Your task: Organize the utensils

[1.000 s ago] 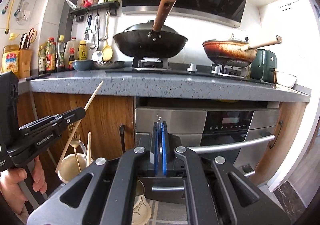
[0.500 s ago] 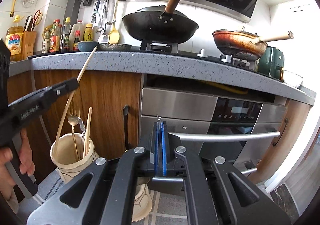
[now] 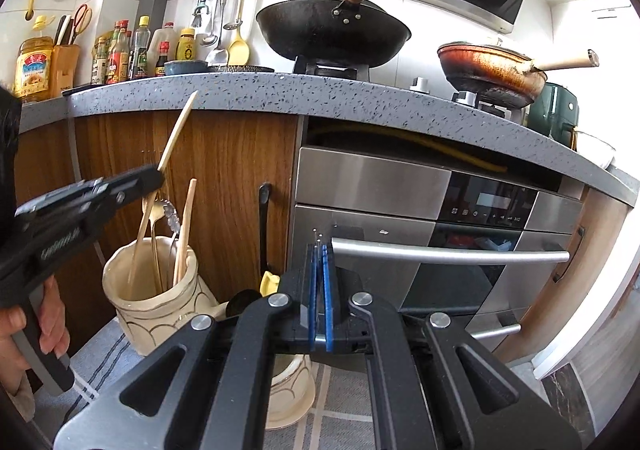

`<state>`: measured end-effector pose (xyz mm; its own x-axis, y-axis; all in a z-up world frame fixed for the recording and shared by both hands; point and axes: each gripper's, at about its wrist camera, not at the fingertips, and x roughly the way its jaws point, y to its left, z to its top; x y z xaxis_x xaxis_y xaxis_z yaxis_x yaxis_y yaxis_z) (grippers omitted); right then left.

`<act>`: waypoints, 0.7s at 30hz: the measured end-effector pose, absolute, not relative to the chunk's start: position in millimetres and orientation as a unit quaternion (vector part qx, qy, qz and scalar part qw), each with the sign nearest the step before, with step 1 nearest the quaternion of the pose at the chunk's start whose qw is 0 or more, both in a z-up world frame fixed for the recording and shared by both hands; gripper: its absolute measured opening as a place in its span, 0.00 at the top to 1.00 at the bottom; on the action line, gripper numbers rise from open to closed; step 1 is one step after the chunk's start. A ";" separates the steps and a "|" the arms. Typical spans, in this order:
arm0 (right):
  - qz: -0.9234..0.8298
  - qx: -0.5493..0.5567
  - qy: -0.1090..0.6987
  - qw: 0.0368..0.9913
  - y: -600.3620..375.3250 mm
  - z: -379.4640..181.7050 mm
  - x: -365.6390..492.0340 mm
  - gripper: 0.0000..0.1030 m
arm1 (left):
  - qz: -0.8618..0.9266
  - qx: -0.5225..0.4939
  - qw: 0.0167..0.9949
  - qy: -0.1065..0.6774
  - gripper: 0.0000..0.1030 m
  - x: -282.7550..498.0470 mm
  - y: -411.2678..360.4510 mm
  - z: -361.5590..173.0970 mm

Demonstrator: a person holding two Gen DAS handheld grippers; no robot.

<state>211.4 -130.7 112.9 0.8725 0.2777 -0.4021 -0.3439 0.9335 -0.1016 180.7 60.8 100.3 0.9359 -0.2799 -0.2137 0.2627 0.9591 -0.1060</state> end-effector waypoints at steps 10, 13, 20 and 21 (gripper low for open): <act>0.173 -0.078 0.214 0.958 -131.5 103.6 208.4 0.98 | -0.145 -0.009 0.976 0.161 0.95 158.8 64.0 80.0; 0.170 -0.064 0.224 0.958 -136.7 102.9 212.0 0.98 | -0.143 0.000 0.974 0.177 0.95 160.8 60.6 75.4; 0.173 -0.041 0.243 0.954 -143.5 105.6 215.7 0.97 | -0.145 -0.002 0.969 0.198 0.95 162.7 56.5 73.6; 0.173 -0.040 0.243 0.954 -143.7 106.6 214.9 0.93 | -0.147 -0.003 0.969 0.200 0.95 162.3 56.2 74.5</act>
<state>214.9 -143.7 106.6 0.8222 0.3100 -0.4773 -0.3490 0.9371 0.0074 162.3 56.2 74.5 0.8768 -0.2858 -0.3868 0.2835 0.9568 -0.0644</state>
